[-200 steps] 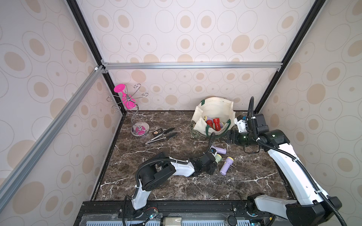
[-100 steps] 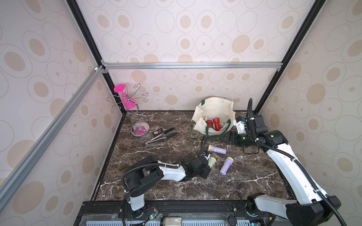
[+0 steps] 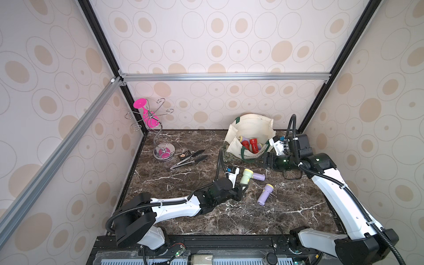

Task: Put the flashlights into the tote bags
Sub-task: Pick up the flashlight from the center of the board.

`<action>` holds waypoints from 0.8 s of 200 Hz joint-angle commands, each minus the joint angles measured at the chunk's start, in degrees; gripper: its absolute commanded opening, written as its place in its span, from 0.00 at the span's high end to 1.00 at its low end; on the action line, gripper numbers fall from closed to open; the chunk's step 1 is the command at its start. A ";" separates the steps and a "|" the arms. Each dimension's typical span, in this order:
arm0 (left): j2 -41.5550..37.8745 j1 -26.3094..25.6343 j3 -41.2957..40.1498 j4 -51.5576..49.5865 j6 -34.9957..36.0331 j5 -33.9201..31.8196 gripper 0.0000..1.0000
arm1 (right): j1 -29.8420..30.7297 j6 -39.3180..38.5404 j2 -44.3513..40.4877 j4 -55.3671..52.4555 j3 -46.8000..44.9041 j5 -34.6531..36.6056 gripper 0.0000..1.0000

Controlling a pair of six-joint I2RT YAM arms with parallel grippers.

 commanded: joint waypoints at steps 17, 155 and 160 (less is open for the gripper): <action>-4.08 1.18 -0.77 6.49 -1.94 -0.83 0.98 | 2.29 4.61 0.67 9.61 -3.82 -11.53 0.22; -7.32 1.49 -2.07 10.02 -2.15 -1.19 0.98 | 6.67 8.14 4.50 12.52 -5.42 -11.60 0.15; -7.42 1.46 -2.19 10.18 -2.24 -1.21 0.98 | 6.63 8.29 4.60 12.50 -5.49 -11.32 0.14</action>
